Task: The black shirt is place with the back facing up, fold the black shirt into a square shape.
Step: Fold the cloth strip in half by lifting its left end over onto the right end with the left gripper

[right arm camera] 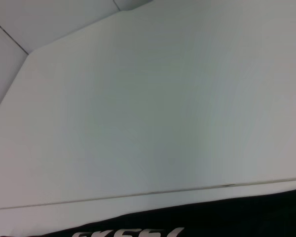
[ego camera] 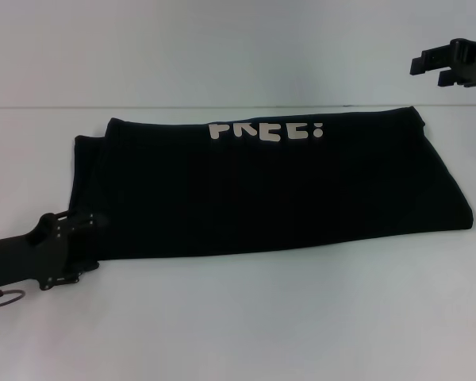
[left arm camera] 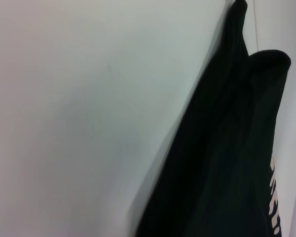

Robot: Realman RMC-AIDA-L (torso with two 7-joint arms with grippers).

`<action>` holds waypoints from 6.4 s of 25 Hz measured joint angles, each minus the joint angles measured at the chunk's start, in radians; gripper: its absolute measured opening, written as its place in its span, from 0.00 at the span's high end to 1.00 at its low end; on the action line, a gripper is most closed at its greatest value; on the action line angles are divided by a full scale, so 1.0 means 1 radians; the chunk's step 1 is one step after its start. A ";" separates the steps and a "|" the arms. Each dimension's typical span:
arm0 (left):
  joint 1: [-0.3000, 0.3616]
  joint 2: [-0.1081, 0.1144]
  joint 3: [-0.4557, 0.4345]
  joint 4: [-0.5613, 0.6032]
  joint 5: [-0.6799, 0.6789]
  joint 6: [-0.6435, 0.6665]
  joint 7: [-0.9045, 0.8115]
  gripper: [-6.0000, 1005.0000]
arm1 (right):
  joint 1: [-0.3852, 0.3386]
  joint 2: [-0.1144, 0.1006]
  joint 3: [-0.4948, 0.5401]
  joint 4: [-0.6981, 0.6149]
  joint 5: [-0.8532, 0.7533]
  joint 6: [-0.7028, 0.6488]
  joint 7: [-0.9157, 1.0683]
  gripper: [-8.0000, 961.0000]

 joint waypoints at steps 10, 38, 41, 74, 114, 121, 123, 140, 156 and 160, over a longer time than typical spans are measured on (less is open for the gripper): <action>-0.018 -0.002 0.002 -0.009 -0.008 -0.048 -0.002 0.18 | -0.001 0.000 0.000 0.000 0.000 -0.002 0.001 0.34; -0.069 0.015 0.079 -0.006 0.028 -0.047 0.012 0.18 | -0.001 0.000 0.001 0.001 0.000 -0.010 0.003 0.34; -0.081 0.020 0.081 -0.002 0.061 -0.044 -0.008 0.18 | 0.000 0.001 0.001 0.001 0.001 -0.011 0.003 0.34; -0.069 0.036 0.124 0.058 0.015 0.075 -0.032 0.18 | -0.003 0.000 0.012 0.000 0.005 -0.014 -0.001 0.34; 0.005 0.025 0.081 0.127 0.031 0.073 -0.016 0.19 | -0.008 -0.003 0.014 0.000 0.005 -0.016 -0.002 0.34; -0.001 0.020 0.090 0.104 0.032 0.041 -0.032 0.19 | -0.008 -0.002 0.014 0.000 0.005 -0.015 -0.003 0.34; -0.002 0.020 0.090 0.104 0.032 0.043 -0.035 0.19 | -0.010 -0.002 0.014 0.000 0.005 -0.015 -0.003 0.34; -0.002 0.021 0.094 0.076 0.037 0.016 -0.042 0.19 | -0.012 -0.003 0.014 0.000 0.005 -0.015 -0.003 0.34; -0.123 0.021 0.111 -0.032 0.017 -0.114 -0.013 0.19 | -0.017 -0.003 0.015 0.000 0.005 -0.023 -0.008 0.34; -0.131 0.024 0.115 -0.030 -0.002 -0.140 0.012 0.19 | -0.017 -0.003 0.019 0.000 0.005 -0.023 -0.009 0.34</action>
